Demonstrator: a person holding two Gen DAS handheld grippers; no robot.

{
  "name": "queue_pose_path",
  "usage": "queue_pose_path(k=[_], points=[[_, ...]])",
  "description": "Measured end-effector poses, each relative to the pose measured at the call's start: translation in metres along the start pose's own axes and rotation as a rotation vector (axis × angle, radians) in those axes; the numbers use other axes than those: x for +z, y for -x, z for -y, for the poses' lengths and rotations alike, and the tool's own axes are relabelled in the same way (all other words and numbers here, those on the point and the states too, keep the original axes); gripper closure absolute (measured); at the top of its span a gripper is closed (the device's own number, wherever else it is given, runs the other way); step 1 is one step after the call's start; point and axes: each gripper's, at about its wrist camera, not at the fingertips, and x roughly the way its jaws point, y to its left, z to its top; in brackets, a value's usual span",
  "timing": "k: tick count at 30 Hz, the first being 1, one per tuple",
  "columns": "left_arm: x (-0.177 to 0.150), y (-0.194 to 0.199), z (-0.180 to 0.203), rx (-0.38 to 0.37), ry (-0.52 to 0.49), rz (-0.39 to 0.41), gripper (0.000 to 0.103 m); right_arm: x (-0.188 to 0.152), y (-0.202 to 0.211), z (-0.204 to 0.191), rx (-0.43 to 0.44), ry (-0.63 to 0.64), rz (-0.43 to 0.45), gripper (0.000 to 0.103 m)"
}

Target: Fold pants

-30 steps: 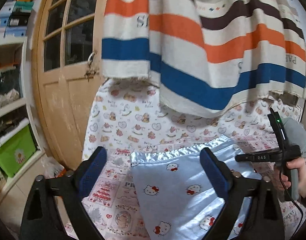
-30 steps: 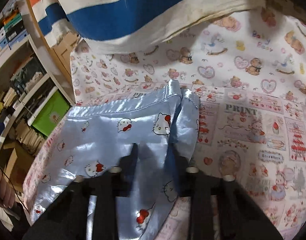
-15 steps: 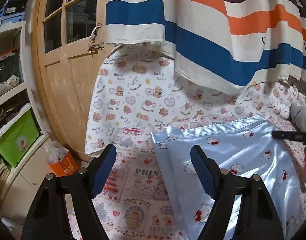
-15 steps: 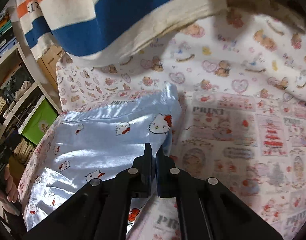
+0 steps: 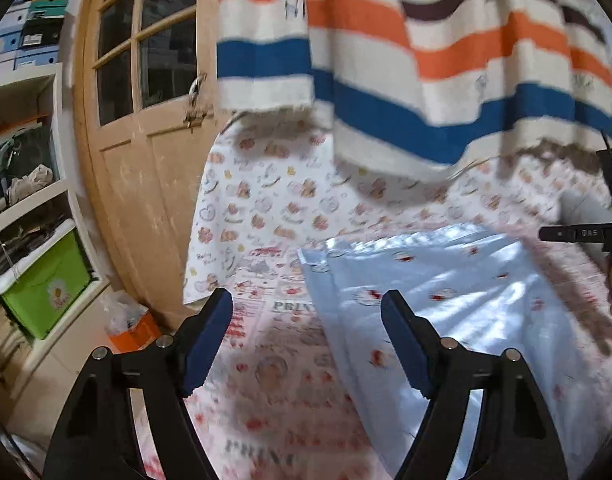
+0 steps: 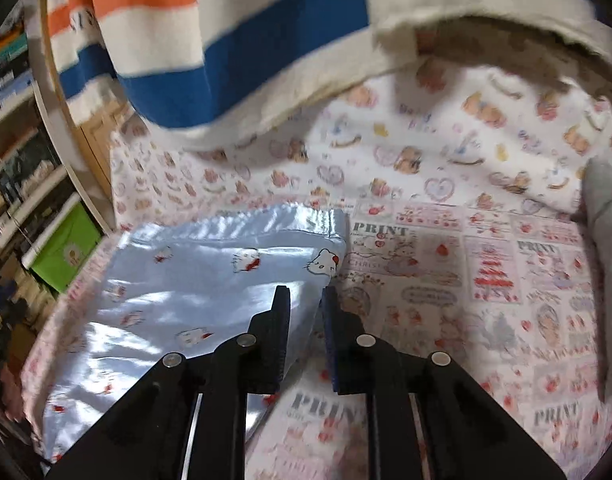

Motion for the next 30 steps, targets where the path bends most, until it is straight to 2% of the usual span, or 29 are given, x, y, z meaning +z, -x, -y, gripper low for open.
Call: queue_pose_path(k=[3, 4, 5, 7, 10, 14, 18, 19, 20, 23, 25, 27, 30], points=[[-0.013, 0.04, 0.007, 0.045, -0.022, 0.115, 0.027, -0.013, 0.042, -0.013, -0.016, 0.069, 0.076, 0.086], [-0.017, 0.053, 0.008, 0.082, -0.016, 0.162, 0.028, -0.018, 0.056, -0.018, -0.018, 0.09, 0.102, 0.079], [-0.021, 0.068, 0.009, 0.133, 0.006, 0.211, 0.027, -0.025, 0.074, -0.023, -0.016, 0.107, 0.134, 0.066], [-0.027, 0.094, 0.008, 0.157, 0.048, 0.284, 0.027, -0.038, 0.105, -0.029, -0.009, 0.118, 0.207, 0.051], [-0.035, 0.12, 0.012, 0.151, 0.066, 0.329, 0.027, -0.062, 0.149, -0.042, 0.027, 0.164, 0.297, 0.051], [-0.052, 0.144, 0.026, 0.131, 0.045, 0.356, 0.027, -0.102, 0.195, -0.053, 0.075, 0.149, 0.396, 0.051], [-0.073, 0.154, 0.042, 0.138, 0.029, 0.369, 0.026, -0.146, 0.212, -0.063, 0.053, 0.112, 0.461, 0.049], [-0.079, 0.158, 0.046, 0.137, 0.028, 0.372, 0.026, -0.154, 0.214, -0.065, 0.047, 0.104, 0.468, 0.045], [-0.083, 0.159, 0.049, 0.131, 0.024, 0.372, 0.026, -0.164, 0.213, -0.068, 0.046, 0.089, 0.472, 0.04], [-0.091, 0.159, 0.053, 0.115, 0.023, 0.34, 0.025, -0.182, 0.209, -0.071, 0.062, 0.048, 0.445, 0.037], [-0.092, 0.154, 0.053, 0.094, 0.019, 0.302, 0.025, -0.187, 0.203, -0.07, 0.07, 0.04, 0.424, 0.036], [-0.086, 0.143, 0.046, 0.082, 0.017, 0.265, 0.025, -0.186, 0.196, -0.071, 0.037, 0.054, 0.393, 0.035], [-0.062, 0.118, 0.031, 0.025, 0.036, 0.192, 0.035, -0.172, 0.181, -0.066, -0.037, 0.068, 0.342, 0.035]])
